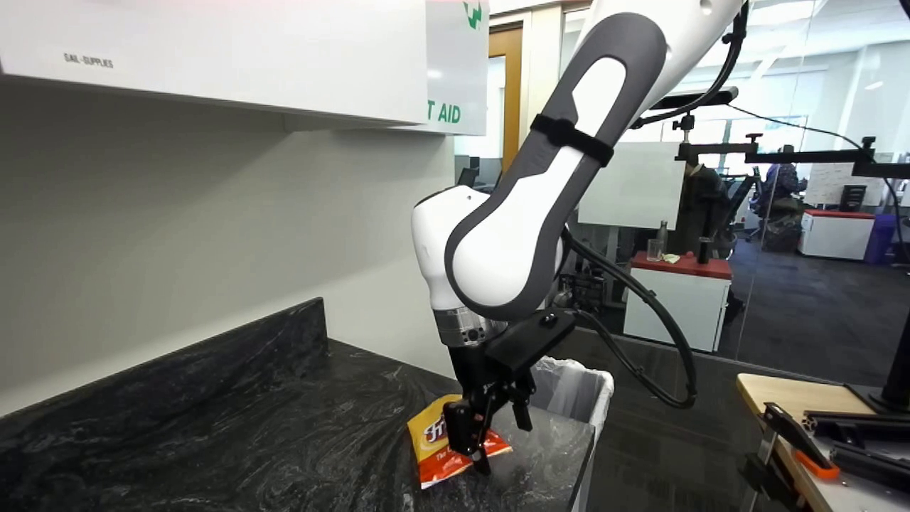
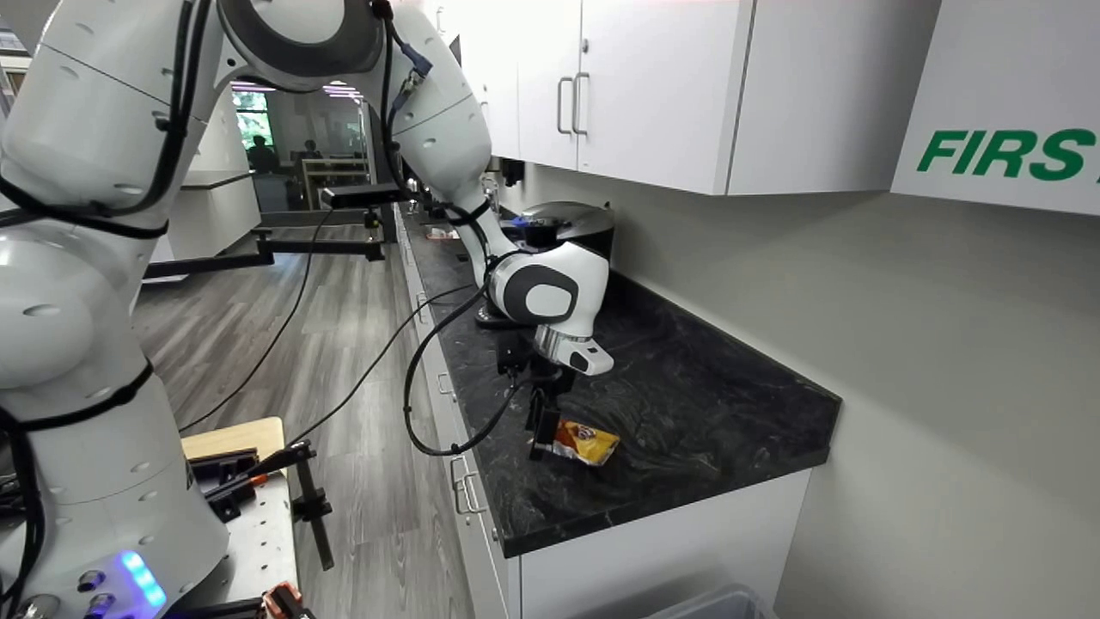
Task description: Throw the Fritos packet in the bin
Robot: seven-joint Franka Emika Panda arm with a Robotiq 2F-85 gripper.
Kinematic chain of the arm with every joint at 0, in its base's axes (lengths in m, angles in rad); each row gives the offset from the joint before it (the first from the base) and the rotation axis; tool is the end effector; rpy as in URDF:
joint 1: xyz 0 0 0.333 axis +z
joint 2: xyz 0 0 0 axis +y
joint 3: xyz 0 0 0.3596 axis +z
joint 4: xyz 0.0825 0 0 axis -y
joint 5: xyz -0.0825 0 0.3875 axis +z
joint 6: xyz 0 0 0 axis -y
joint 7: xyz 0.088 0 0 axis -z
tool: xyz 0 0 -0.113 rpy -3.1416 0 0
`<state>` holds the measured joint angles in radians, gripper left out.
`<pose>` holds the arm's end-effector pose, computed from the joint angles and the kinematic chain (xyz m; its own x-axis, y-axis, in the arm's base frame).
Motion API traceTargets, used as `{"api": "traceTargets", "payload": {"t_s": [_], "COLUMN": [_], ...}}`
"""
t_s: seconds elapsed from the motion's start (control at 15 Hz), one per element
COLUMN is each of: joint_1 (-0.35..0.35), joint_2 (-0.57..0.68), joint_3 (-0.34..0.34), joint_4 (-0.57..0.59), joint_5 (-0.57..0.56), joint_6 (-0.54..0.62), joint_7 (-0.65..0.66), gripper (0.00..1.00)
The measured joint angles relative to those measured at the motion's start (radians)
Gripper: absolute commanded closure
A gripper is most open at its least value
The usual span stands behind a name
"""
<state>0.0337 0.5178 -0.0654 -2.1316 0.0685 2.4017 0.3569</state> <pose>0.5630 -0.0175 0.1716 0.8765 -0.4239 -0.2280 -0.4158 -0.9055 0.0849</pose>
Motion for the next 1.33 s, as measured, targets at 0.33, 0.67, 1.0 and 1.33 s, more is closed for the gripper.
{"api": "traceTargets", "payload": {"t_s": [0.33, 0.67, 1.0, 1.33], "joint_1": [-0.015, -0.021, -0.021, -0.021], "joint_2": [-0.004, -0.005, -0.003, -0.003], "joint_3": [0.026, 0.034, 0.016, 0.01], "joint_4": [0.034, 0.049, 0.03, 0.015], "joint_5": [0.083, 0.117, 0.115, 0.115], "joint_6": [0.035, 0.152, 0.234, 0.257], "joint_7": [-0.091, -0.118, -0.118, -0.118], "gripper": [0.0, 0.0, 0.33, 0.66]}}
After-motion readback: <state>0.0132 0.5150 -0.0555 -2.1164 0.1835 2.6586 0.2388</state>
